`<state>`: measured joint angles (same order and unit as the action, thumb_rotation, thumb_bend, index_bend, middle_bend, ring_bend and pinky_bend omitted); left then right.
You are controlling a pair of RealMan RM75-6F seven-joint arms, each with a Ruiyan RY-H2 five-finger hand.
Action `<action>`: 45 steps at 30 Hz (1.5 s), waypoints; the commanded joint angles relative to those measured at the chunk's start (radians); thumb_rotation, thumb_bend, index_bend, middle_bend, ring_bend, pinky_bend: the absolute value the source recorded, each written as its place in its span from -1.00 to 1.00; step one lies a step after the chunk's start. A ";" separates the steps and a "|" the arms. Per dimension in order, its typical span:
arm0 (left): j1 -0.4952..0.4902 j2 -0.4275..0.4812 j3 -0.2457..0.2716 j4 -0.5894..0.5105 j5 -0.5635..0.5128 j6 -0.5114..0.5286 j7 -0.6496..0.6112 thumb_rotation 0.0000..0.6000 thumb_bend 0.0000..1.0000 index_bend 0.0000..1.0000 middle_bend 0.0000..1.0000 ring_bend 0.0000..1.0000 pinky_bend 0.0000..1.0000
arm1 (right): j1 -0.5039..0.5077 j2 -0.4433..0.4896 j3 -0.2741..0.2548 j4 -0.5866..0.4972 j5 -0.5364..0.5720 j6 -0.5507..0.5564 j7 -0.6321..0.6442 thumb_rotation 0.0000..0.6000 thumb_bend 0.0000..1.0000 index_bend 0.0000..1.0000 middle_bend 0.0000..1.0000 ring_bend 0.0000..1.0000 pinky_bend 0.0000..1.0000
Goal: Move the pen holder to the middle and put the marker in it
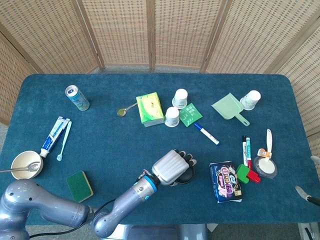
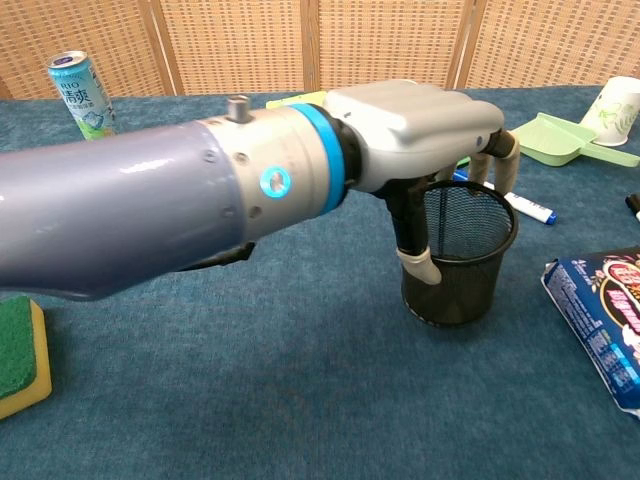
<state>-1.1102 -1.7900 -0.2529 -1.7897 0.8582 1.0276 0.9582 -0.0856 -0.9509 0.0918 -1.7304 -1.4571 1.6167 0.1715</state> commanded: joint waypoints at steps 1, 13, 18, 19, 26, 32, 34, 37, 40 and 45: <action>-0.025 -0.026 -0.001 0.024 -0.029 0.018 0.027 1.00 -0.79 -0.33 0.04 -0.22 -0.04 | 0.000 0.003 0.001 0.002 0.003 -0.003 0.009 1.00 -1.00 -0.52 -1.00 -1.00 -0.92; -0.075 -0.078 -0.002 0.073 -0.127 0.035 0.048 1.00 -0.79 -0.40 -0.23 -0.45 -0.12 | -0.004 0.011 0.002 0.003 0.002 0.002 0.034 1.00 -1.00 -0.52 -1.00 -1.00 -0.92; -0.088 -0.070 -0.001 0.050 -0.174 0.041 0.064 1.00 -0.79 -0.48 -0.66 -0.87 -0.31 | -0.006 0.013 0.003 0.004 0.002 0.005 0.042 1.00 -1.00 -0.52 -1.00 -1.00 -0.92; -0.090 -0.069 -0.001 0.047 -0.175 0.042 0.063 1.00 -0.79 -0.49 -0.68 -0.89 -0.32 | -0.006 0.014 0.003 0.004 0.001 0.005 0.042 1.00 -1.00 -0.52 -1.00 -1.00 -0.92; -0.090 -0.022 0.002 -0.032 -0.201 0.073 0.057 1.00 -0.81 -0.74 -1.00 -1.00 -0.59 | -0.010 0.015 0.005 0.001 0.001 0.015 0.040 1.00 -1.00 -0.52 -1.00 -1.00 -0.92; -0.070 0.051 0.021 -0.133 -0.179 0.112 0.042 1.00 -0.82 -0.84 -1.00 -1.00 -0.65 | -0.011 0.011 0.002 -0.003 -0.004 0.017 0.025 1.00 -1.00 -0.52 -1.00 -1.00 -0.92; -0.056 0.091 0.034 -0.184 -0.151 0.136 0.041 1.00 -0.82 -0.85 -1.00 -1.00 -0.66 | -0.010 0.011 0.003 -0.002 -0.002 0.016 0.023 1.00 -1.00 -0.52 -1.00 -1.00 -0.92; 0.000 0.205 0.071 -0.303 -0.073 0.206 0.030 1.00 -0.82 -0.86 -1.00 -1.00 -0.69 | -0.008 0.009 0.004 -0.001 0.000 0.012 0.019 1.00 -1.00 -0.52 -1.00 -1.00 -0.92; 0.055 0.316 0.109 -0.385 -0.008 0.245 0.000 1.00 -0.82 -0.85 -1.00 -1.00 -0.73 | -0.008 0.008 0.004 -0.003 0.001 0.011 0.013 1.00 -1.00 -0.52 -1.00 -1.00 -0.92; 0.186 0.537 0.188 -0.441 0.128 0.302 -0.130 1.00 -0.82 -0.84 -1.00 -1.00 -0.75 | -0.009 0.002 0.001 -0.009 -0.004 0.017 -0.013 1.00 -1.00 -0.52 -1.00 -1.00 -0.92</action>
<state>-1.0173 -1.3822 -0.1279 -2.1764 0.8906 1.2800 0.9216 -0.0945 -0.9471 0.0940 -1.7376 -1.4597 1.6324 0.1644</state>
